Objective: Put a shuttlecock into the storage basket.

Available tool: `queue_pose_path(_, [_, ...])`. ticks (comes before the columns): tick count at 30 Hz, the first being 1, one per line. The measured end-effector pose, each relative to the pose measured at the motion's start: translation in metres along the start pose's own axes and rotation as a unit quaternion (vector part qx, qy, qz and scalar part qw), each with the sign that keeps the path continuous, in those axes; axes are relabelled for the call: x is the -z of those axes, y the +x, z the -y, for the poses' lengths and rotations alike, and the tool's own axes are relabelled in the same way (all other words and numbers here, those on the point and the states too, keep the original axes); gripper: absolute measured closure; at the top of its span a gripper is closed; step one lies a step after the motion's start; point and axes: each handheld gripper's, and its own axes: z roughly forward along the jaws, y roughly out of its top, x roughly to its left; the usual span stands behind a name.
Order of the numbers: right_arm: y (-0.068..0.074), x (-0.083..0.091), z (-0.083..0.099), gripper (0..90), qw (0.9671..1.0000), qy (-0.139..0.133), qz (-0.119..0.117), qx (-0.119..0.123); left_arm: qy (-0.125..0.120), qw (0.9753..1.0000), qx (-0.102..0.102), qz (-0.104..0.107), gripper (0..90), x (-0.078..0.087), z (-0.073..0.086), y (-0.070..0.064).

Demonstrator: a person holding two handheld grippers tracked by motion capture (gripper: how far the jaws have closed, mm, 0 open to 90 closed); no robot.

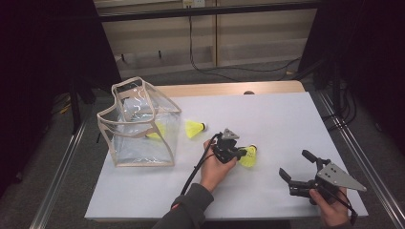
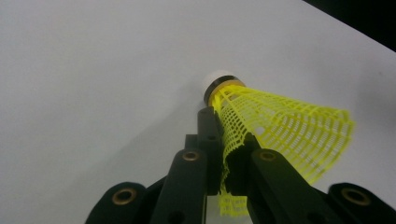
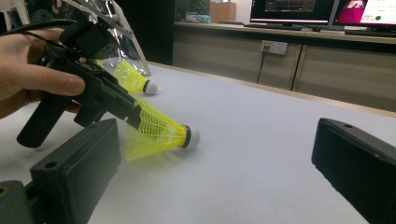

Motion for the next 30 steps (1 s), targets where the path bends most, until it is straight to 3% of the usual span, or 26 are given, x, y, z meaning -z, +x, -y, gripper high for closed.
queue_pose_path(11, [0.000,0.000,0.000,1.2,1.0000,0.000,0.000,0.000,0.014,0.9994,0.002,0.031,87.6,0.024,-0.009,0.002])
queue_pose_path(30, [0.001,-0.001,0.000,1.2,1.0000,0.000,-0.001,0.001,0.043,0.9979,-0.013,0.046,87.6,0.052,-0.022,0.002])
